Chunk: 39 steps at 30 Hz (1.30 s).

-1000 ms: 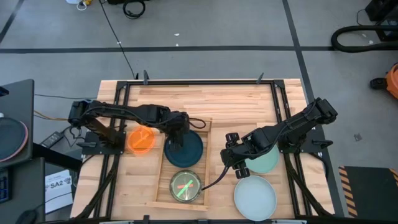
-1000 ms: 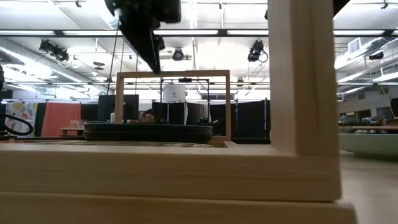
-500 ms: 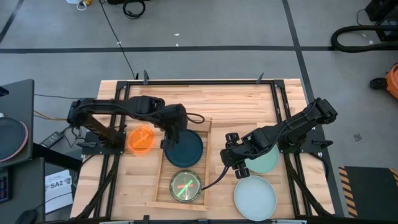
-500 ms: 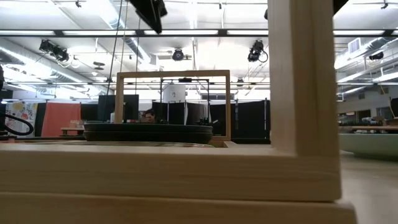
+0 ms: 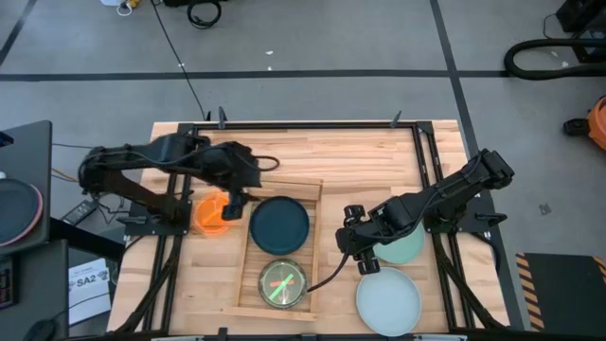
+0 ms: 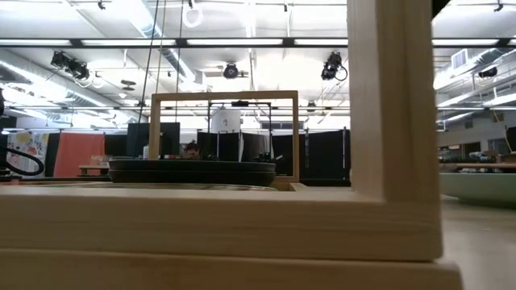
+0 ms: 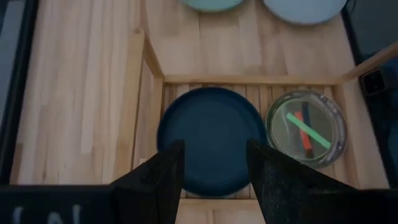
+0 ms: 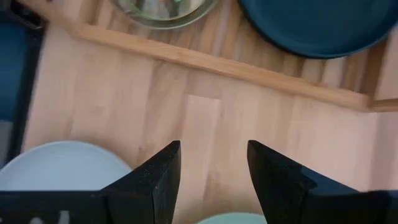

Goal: Place and stack plates onto a shelf
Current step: Stack the big gray plate on top of the big black plate on the shelf

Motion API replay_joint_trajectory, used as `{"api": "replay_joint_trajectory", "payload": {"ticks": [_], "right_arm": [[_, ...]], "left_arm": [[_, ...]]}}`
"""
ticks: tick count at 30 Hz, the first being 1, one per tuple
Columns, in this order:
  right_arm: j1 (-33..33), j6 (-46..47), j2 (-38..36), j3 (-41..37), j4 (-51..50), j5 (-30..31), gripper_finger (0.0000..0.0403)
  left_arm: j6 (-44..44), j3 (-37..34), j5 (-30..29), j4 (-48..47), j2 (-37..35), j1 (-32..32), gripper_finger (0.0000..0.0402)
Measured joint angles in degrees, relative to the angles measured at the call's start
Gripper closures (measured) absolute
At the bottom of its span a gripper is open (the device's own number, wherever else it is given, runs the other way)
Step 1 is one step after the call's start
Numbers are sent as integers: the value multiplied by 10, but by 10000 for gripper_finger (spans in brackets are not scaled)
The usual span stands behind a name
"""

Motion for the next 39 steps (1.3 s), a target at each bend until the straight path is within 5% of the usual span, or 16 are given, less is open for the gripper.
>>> {"api": "replay_joint_trajectory", "payload": {"ticks": [5,19,26,39], "right_arm": [[19,36,0,-2,3,-18,212],[69,142,0,-160,184,-119,212],[69,144,0,-225,220,-143,212],[69,144,0,-297,270,-169,212]], "left_arm": [[-31,-46,-8,12,-81,-25,225],[-133,-344,-47,234,-328,-141,225],[-134,-416,-48,289,-357,-144,225],[-147,-436,-47,314,-356,-144,225]]}}
